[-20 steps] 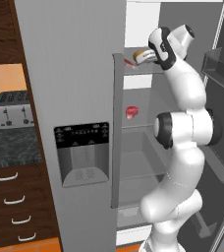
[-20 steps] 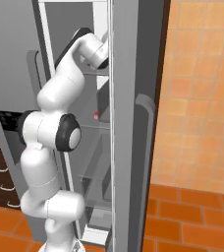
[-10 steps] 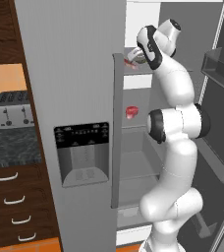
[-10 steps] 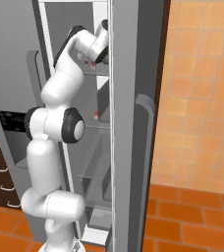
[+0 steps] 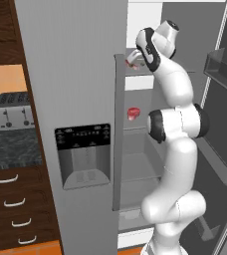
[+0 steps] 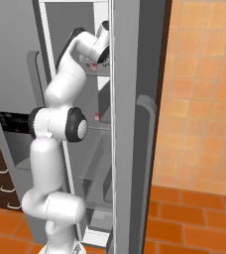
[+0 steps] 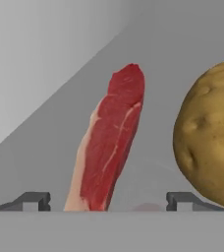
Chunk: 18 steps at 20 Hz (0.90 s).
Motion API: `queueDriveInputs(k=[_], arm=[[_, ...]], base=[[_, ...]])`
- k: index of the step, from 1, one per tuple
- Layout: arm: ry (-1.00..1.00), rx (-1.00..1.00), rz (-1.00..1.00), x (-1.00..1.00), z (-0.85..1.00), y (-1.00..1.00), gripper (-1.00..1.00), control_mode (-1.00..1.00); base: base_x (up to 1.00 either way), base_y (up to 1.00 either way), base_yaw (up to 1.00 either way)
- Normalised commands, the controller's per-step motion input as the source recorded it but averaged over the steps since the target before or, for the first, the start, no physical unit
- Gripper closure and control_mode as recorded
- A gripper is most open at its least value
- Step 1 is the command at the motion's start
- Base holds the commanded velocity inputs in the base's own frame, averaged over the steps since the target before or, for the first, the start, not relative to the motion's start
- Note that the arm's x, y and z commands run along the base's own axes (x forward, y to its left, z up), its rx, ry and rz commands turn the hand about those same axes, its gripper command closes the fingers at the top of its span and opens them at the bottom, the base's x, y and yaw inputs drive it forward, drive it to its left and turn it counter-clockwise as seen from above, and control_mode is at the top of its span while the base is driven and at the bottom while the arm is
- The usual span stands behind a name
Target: Place one potato and one steak in each tupperware on the nearby counter, to pack two identical lunches.
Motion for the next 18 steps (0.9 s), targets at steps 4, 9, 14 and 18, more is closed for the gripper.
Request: queueDriveInputs(k=[4, 9, 14, 18], arm=[[0.03, 0.0, -0.04, 0.08, -0.28, 0.2, -1.0, -1.0], [0.0, 0.0, -0.11, -0.02, -0.28, 0.23, -1.0, -1.0], [-0.02, 0.0, -0.06, -0.16, -0.31, 0.18, -1.0, -1.0], [-0.07, -0.01, 0.0, -0.17, -0.59, 0.17, 1.0, -1.0]], base=[[0.0, 0.0, 0.0], [0.0, 0.0, 0.0], [0.0, 0.0, 0.0], [0.0, 0.0, 0.0]])
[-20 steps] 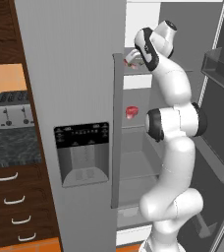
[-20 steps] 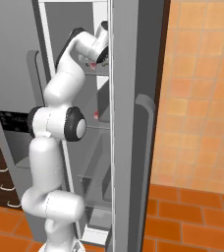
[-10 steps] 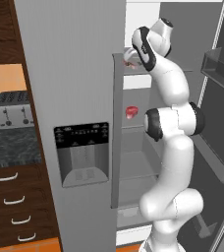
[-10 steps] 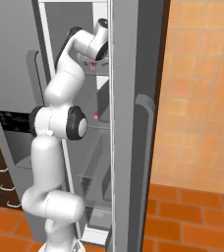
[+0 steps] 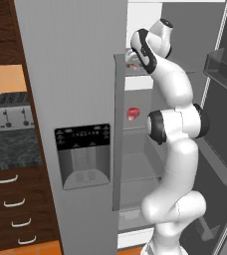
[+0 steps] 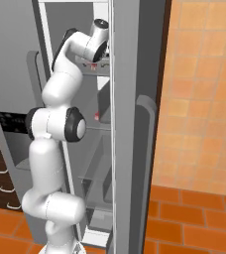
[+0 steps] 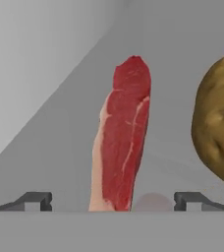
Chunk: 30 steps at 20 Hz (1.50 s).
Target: Place one potato and one steak in each tupperware on the nearby counter, to pack two identical lunches.
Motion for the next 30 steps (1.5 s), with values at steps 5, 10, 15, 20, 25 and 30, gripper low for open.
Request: queueDriveInputs(k=[5, 10, 15, 20, 25, 30], arm=[[-0.14, -0.01, 0.08, 0.0, -0.47, 0.0, 1.0, -1.0], [-0.16, 0.0, 0.08, 0.0, -0.47, 0.0, 1.0, -1.0], [-0.07, -0.01, 0.01, -0.1, -0.13, 0.01, 1.0, -1.0], [0.02, 0.02, -0.05, -0.57, 0.26, -0.09, 1.0, -1.0], [0.02, 0.05, -0.09, -0.99, 0.19, -0.33, 1.0, -1.0], [0.0, 0.0, -0.19, -1.0, 0.0, -0.01, 1.0, -1.0]], base=[[0.0, 0.0, 0.0], [0.0, 0.0, 0.0], [0.0, 0.0, 0.0], [0.0, 0.0, 0.0], [0.0, 0.0, 0.0], [0.0, 0.0, 0.0]])
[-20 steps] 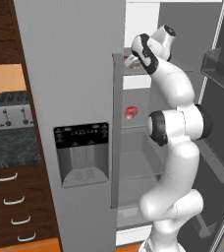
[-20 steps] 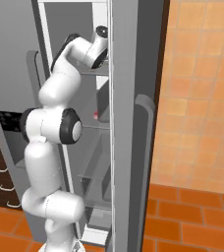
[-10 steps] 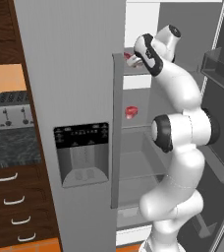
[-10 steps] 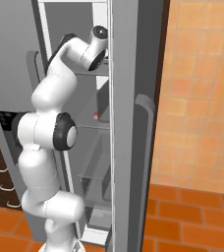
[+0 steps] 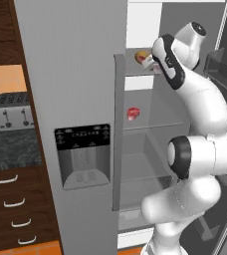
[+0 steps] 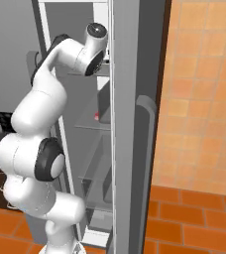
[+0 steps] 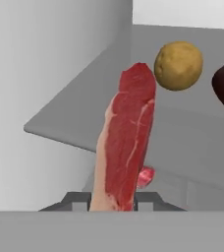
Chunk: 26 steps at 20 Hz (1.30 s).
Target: Place one potato and one steak in each tupperware on the nearby counter, to pack two identical lunches.
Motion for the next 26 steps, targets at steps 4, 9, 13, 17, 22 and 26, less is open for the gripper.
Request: queueDriveInputs(k=[4, 9, 13, 17, 22, 26], arm=[[0.11, 0.0, -0.25, -1.0, 0.0, 0.0, 1.0, -1.0], [0.19, 0.0, -0.27, -1.0, -0.06, 0.0, 1.0, -1.0], [0.16, 0.0, -0.24, -1.0, -0.04, 0.0, 1.0, -1.0], [0.04, 0.0, -0.19, -1.0, -0.36, 0.01, 1.0, -1.0], [-0.06, 0.0, 0.0, -1.0, -0.13, 0.08, 1.0, -1.0], [-0.03, 0.0, 0.05, -1.0, -0.17, 0.01, 1.0, -1.0]], base=[[0.0, 0.0, 0.0], [0.0, 0.0, 0.0], [0.0, 0.0, 0.0], [0.0, 0.0, 0.0], [0.0, 0.0, 0.0], [0.0, 0.0, 0.0]])
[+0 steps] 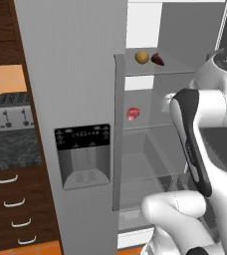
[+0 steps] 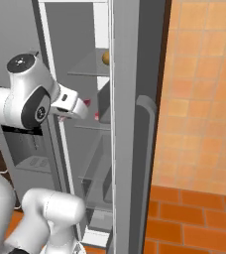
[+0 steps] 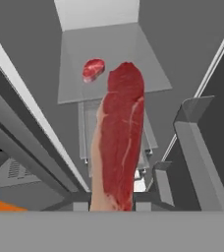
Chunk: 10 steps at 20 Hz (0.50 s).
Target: Place one potato and one steak in each tupperware on the nearby counter, to pack two identical lunches.
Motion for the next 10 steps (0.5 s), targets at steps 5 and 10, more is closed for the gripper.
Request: queueDriveInputs(k=[5, 10], arm=[[0.0, -0.02, 0.08, -1.0, -0.24, 0.15, 1.0, -1.0], [0.06, -0.06, 0.04, -0.69, -0.44, 0.17, 1.0, -1.0]], base=[[0.0, 0.0, 0.0], [0.0, 0.0, 0.0]])
